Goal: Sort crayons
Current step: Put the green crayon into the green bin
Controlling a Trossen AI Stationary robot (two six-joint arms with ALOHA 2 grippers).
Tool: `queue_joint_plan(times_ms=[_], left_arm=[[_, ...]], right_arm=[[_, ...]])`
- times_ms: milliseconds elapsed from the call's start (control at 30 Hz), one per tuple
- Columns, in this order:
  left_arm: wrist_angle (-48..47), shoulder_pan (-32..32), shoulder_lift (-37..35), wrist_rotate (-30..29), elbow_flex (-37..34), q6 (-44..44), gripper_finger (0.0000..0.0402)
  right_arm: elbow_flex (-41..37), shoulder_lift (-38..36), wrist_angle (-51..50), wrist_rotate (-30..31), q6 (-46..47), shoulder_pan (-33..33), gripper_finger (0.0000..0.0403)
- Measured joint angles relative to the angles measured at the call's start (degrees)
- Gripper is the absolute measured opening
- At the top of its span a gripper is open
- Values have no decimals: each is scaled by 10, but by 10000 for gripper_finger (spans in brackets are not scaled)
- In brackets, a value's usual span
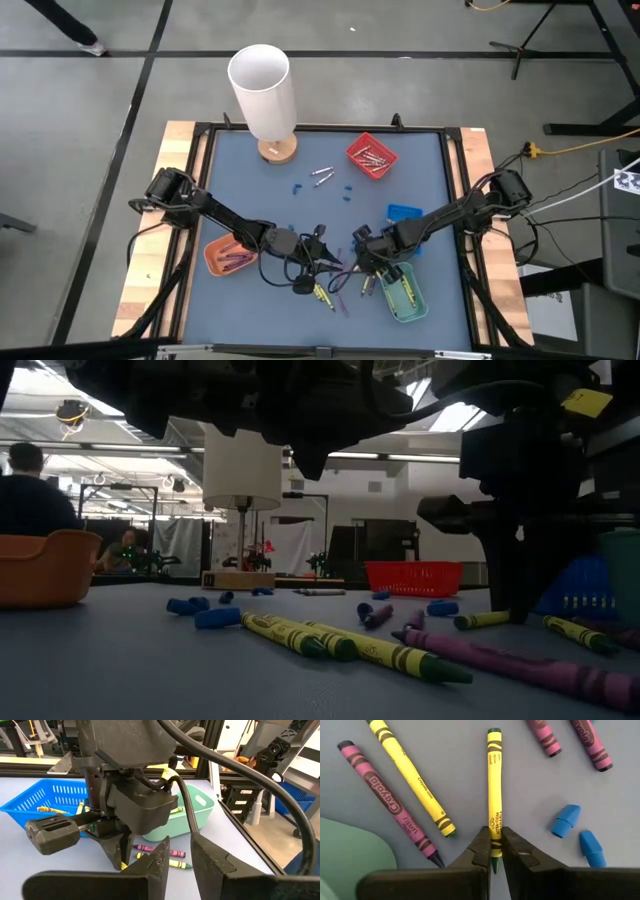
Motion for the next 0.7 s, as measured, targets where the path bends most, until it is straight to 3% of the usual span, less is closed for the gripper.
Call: queue_joint_plan(times_ms=[367, 700], left_arm=[[0, 0, 0, 0, 0, 1, 64], [0, 0, 0, 6, 0, 1, 64]], right_arm=[[118, 2, -127, 4, 4, -1, 26], [246, 1, -314, -5, 95, 12, 26]])
